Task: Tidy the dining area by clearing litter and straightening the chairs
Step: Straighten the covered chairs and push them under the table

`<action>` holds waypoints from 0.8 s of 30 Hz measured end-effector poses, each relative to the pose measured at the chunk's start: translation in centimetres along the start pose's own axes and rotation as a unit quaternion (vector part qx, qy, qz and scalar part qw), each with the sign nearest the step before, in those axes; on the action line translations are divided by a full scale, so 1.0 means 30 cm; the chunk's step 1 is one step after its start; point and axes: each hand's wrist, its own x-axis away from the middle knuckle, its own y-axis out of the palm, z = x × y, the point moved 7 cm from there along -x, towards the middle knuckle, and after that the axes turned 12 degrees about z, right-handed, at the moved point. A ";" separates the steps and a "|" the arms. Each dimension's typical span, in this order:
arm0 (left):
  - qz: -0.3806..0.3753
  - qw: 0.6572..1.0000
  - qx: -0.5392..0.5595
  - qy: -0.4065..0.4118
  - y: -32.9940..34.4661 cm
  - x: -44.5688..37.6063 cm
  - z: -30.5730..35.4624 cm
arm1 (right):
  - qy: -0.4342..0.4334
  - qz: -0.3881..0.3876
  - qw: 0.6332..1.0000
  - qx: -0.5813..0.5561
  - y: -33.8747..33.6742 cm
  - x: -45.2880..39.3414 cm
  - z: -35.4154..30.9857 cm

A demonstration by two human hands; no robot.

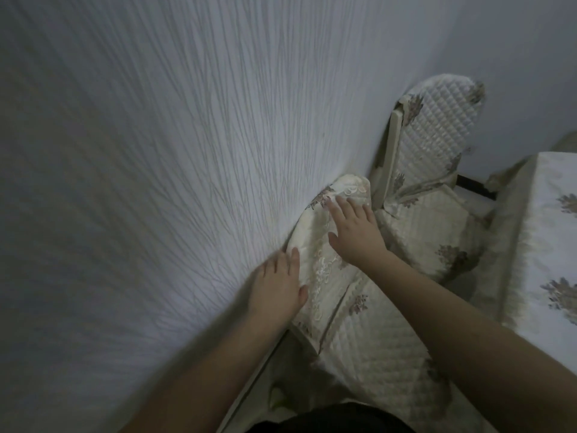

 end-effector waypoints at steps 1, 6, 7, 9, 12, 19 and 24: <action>-0.012 1.000 0.012 0.004 0.016 -0.005 0.005 | -0.001 -0.001 1.000 0.003 0.005 -0.021 0.003; -0.038 0.999 0.037 0.006 0.066 -0.020 0.029 | -0.013 -0.024 1.000 0.012 0.050 -0.096 0.009; -0.035 0.999 0.039 0.004 0.071 -0.027 0.032 | -0.019 -0.024 0.999 0.011 0.062 -0.103 0.008; -0.026 0.999 0.039 -0.003 0.076 -0.045 0.032 | -0.037 -0.026 0.999 0.007 0.089 -0.113 0.003; -0.018 0.999 0.028 -0.016 0.080 -0.071 0.030 | -0.059 -0.040 0.997 -0.004 0.123 -0.136 0.007; -0.034 0.995 0.056 -0.070 0.088 -0.089 0.034 | -0.113 -0.024 0.992 -0.046 0.145 -0.198 0.059; -0.020 0.994 0.050 -0.092 0.110 -0.095 0.038 | -0.152 0.032 0.986 -0.058 0.141 -0.230 0.061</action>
